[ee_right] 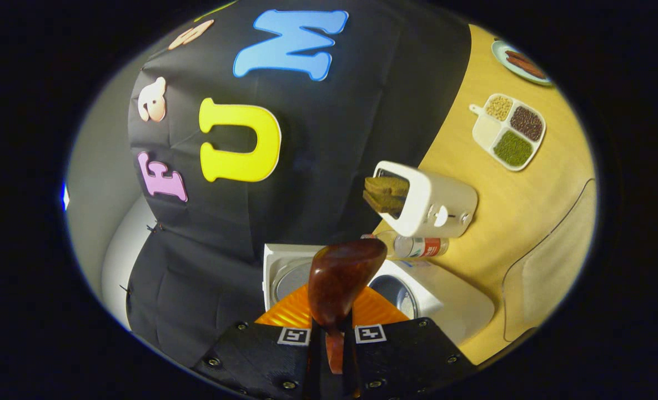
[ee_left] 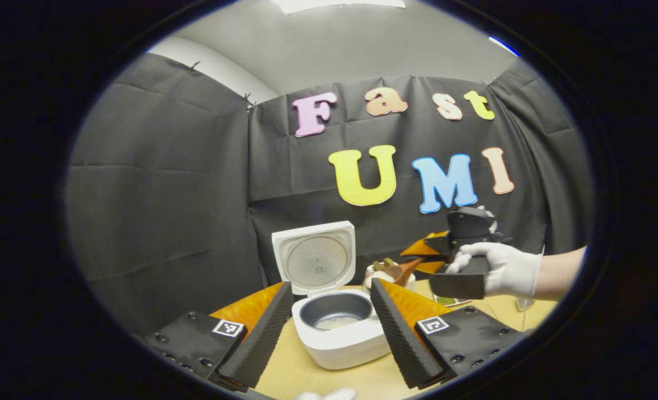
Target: Close the left gripper, press the button to open the rice cooker; take a wooden spoon from the chopstick holder with the right hand, scoop a spoonful of rice and pour it into the rice cooker, then put the wooden spoon back into the chopstick holder.
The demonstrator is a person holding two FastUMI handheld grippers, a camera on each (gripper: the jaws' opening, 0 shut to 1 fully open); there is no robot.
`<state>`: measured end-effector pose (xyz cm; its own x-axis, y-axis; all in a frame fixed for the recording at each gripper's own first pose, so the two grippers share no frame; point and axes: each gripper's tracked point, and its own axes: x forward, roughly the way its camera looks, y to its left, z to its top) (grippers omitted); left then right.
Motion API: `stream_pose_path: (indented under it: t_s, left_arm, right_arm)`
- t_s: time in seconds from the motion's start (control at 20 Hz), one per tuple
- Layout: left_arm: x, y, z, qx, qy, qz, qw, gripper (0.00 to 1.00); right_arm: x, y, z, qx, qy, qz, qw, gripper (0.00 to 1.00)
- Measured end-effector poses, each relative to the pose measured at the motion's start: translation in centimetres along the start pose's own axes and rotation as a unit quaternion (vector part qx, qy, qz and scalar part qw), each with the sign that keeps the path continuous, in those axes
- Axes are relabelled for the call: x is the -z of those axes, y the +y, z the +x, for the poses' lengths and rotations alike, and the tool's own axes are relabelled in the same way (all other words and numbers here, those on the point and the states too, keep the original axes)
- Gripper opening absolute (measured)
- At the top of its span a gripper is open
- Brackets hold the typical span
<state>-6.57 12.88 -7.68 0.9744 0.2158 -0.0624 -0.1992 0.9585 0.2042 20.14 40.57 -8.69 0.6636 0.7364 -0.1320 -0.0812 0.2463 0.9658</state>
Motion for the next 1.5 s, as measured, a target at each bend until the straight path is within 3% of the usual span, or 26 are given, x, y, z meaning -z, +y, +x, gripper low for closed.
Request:
stream_pose_path:
  t_s: [0.2, 0.45, 0.6, 0.75, 0.8, 0.95, 1.15, 1.2, 1.4, 1.5]
  left_arm:
    - [0.8, 0.7, 0.0, -0.008, 0.006, -0.002, 1.0, 0.96]
    - [1.4, 2.0, 0.4, -0.022, 0.015, -0.001, 1.0, 0.95]
    - [2.0, 2.9, 0.8, -0.033, 0.021, -0.006, 0.999, 0.99]
    - [2.1, 3.4, 1.1, -0.04, 0.021, -0.001, 0.999, 0.99]
    - [2.2, 3.5, 1.1, -0.042, 0.023, 0.001, 0.999, 0.95]
    - [2.6, 3.7, 1.2, -0.047, 0.026, 0.007, 0.999, 0.95]
    - [3.1, 3.2, 1.1, -0.045, 0.033, 0.012, 0.998, 0.95]
    - [3.4, 3.0, 1.2, -0.044, 0.035, 0.014, 0.998, 0.99]
    - [3.6, 2.6, 1.1, -0.042, 0.038, 0.017, 0.998, 0.95]
    - [3.8, 2.5, 1.2, -0.041, 0.038, 0.016, 0.998, 0.95]
  right_arm:
    - [5.0, -0.8, 4.7, 0.014, 0.042, -0.003, 0.999, 0.15]
    - [8.4, -1.8, 7.9, 0.034, 0.066, -0.013, 0.997, 0.15]
    - [8.3, -2.3, 8.9, 0.043, 0.053, -0.06, 0.996, 0.15]
    - [7.1, -2.7, 9.5, 0.058, 0.031, -0.13, 0.989, 0.15]
    - [6.8, -2.8, 9.7, 0.064, 0.021, -0.154, 0.986, 0.15]
    - [5.3, -3.1, 10.1, 0.084, -0.007, -0.24, 0.967, 0.15]
    - [5.3, -3.4, 10.3, 0.11, -0.015, -0.346, 0.931, 0.15]
    - [5.5, -3.3, 10.5, 0.112, -0.015, -0.368, 0.923, 0.14]
    - [6.3, -1.9, 10.8, 0.102, -0.024, -0.476, 0.873, 0.14]
    - [6.9, -1.2, 11.0, 0.093, -0.024, -0.511, 0.854, 0.15]
